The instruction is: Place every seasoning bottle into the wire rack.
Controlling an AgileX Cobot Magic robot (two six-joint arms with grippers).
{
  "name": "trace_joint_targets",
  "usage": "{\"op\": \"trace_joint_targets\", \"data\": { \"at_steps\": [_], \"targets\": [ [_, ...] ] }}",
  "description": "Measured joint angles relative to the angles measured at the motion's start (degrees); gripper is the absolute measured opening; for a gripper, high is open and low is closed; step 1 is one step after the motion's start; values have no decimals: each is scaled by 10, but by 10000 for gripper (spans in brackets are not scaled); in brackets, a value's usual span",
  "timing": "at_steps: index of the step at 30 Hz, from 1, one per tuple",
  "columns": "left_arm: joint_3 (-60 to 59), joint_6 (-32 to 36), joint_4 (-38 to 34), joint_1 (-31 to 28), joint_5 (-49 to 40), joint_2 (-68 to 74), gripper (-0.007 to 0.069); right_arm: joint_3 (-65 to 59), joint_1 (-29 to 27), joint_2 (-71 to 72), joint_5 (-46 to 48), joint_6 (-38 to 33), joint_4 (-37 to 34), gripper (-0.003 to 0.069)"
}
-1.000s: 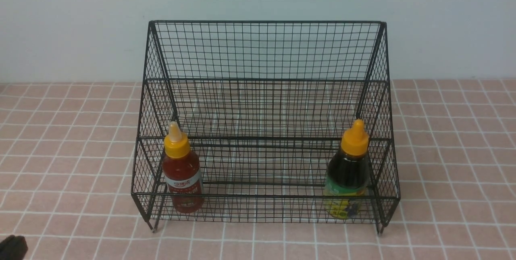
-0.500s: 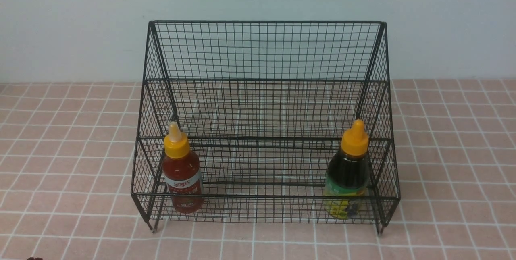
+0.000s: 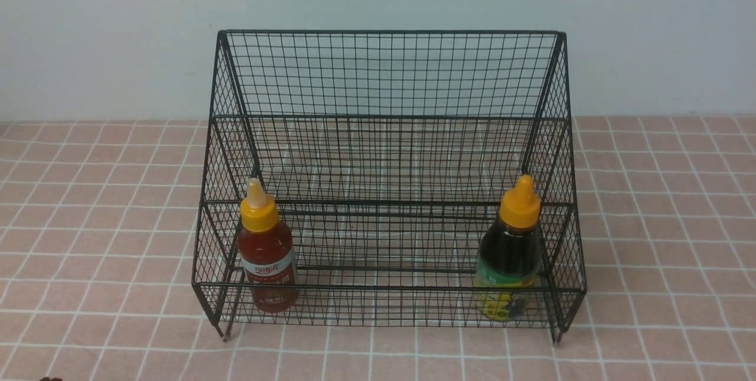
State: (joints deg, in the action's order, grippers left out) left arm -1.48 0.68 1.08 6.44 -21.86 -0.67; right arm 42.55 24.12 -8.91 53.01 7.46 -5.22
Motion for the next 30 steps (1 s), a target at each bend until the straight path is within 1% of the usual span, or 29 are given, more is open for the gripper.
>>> {"op": "trace_joint_targets", "data": {
  "at_steps": [10, 12, 13, 14, 19, 24, 26, 28, 29, 30],
  "targets": [
    [0, -1, 0, 0, -1, 0, -7, -3, 0, 0, -7, -5, 1, -15],
    [0, -1, -1, 0, -1, 0, -7, -24, 0, 0, -63, -18, 1, -15],
    [0, -1, -1, 0, -1, 0, -7, -30, 0, 0, -77, -22, 1, -15],
    [0, -1, -1, 0, -1, 0, -7, -55, 0, 0, -136, -39, 1, -15],
    [0, -1, -1, 0, -1, 0, -7, -137, 0, 0, -290, -80, 1, -15],
    [0, -1, -1, 0, -1, 0, -7, -183, -1, 0, -328, -84, 8, -15],
    [0, -1, -1, 0, -1, 0, -7, -208, -10, 8, -331, -85, 20, -15],
    [0, -1, -1, 0, -1, 0, -7, -241, -47, 23, -333, -85, 36, -15],
    [0, -1, -1, 0, -1, 0, -7, -247, -51, 25, -333, -85, 37, -15],
    [0, -1, -1, 0, -1, 0, -7, -268, -81, 33, -335, -85, 47, -15]
  ]
}}
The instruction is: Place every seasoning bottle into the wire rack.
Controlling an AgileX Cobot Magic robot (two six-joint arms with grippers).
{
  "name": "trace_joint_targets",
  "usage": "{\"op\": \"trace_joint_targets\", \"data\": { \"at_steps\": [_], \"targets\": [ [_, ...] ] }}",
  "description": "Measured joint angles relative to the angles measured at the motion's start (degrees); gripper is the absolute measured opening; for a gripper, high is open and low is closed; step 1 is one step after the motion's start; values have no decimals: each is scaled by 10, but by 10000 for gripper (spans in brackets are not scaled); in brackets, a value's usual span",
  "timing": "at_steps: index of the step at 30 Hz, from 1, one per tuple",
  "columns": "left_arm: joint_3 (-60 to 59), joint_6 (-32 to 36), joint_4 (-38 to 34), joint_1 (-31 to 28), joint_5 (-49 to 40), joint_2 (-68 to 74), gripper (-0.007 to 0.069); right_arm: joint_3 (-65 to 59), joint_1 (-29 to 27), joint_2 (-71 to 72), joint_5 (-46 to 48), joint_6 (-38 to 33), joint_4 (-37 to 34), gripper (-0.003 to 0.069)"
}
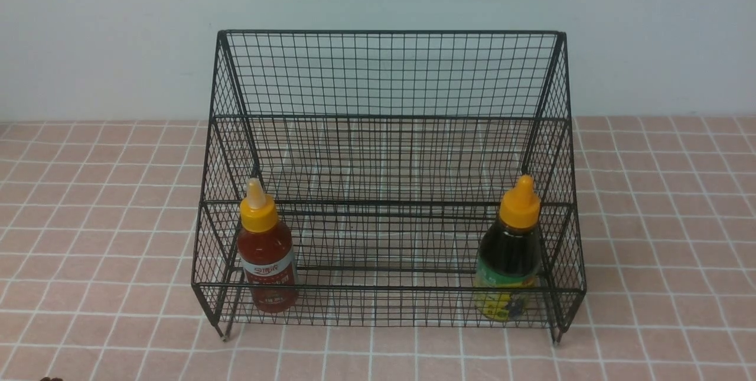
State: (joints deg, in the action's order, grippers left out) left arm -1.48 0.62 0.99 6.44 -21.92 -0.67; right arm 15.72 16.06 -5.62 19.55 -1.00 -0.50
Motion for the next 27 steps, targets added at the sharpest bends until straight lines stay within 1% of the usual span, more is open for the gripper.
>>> {"op": "trace_joint_targets", "data": {
  "at_steps": [1, 2, 4, 7, 9, 16, 27],
  "targets": [
    [0, 0, 0, 0, 0, 0, -7, -20, -31, 4, -1, 0, 14, -15],
    [0, 0, 0, 0, 0, 0, -7, -26, -35, 5, -2, 0, 16, -15],
    [0, 0, -1, 0, 0, 0, -7, -66, -88, 11, -2, -1, 41, -15],
    [0, 0, -1, 0, 0, 0, -7, -116, -137, 25, -1, 2, 51, -15],
    [0, 0, -1, 0, 0, 0, -7, -154, -156, 47, 0, 5, 50, -15],
    [0, 0, -1, 0, 0, 0, -7, -171, -161, 63, 13, 10, 34, -15],
    [0, 0, -1, 0, 0, 0, -7, -170, -161, 63, 13, 10, 32, -15]
  ]
}}
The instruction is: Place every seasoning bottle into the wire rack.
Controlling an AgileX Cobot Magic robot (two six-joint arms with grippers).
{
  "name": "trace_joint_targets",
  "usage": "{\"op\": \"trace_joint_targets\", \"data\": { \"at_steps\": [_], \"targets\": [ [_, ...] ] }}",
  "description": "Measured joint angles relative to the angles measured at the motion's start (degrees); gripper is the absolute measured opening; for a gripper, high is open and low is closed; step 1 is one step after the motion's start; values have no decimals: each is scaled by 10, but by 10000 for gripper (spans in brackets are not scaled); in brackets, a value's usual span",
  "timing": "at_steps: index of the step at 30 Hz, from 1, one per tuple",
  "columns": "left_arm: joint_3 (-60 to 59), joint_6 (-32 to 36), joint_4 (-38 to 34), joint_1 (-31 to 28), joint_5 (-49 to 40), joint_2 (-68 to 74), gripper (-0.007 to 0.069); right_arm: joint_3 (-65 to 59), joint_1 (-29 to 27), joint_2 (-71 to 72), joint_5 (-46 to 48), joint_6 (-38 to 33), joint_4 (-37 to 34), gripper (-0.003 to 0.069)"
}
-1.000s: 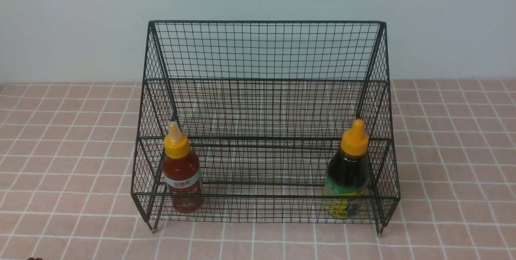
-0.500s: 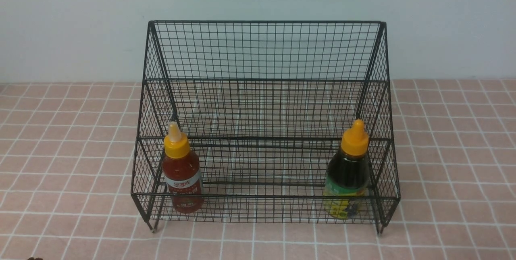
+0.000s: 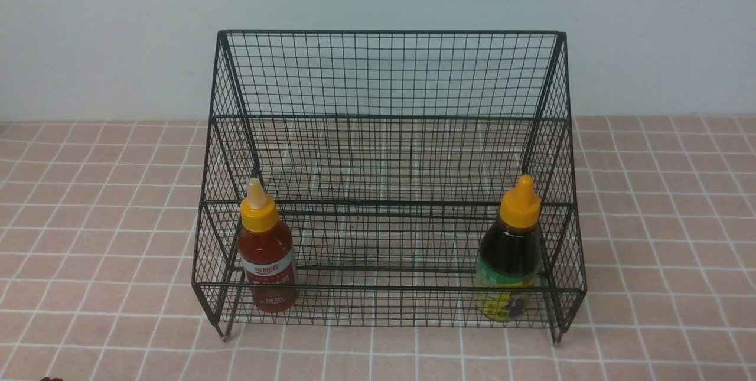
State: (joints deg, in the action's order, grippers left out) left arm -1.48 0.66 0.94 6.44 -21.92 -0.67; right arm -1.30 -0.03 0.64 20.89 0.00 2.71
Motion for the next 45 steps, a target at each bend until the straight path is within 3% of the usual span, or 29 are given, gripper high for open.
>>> {"op": "trace_joint_targets", "data": {
  "at_steps": [45],
  "targets": [
    [0, 0, 0, 0, 0, 0, -7, 0, 0, 0, 1, -5, 0, -15]
  ]
}}
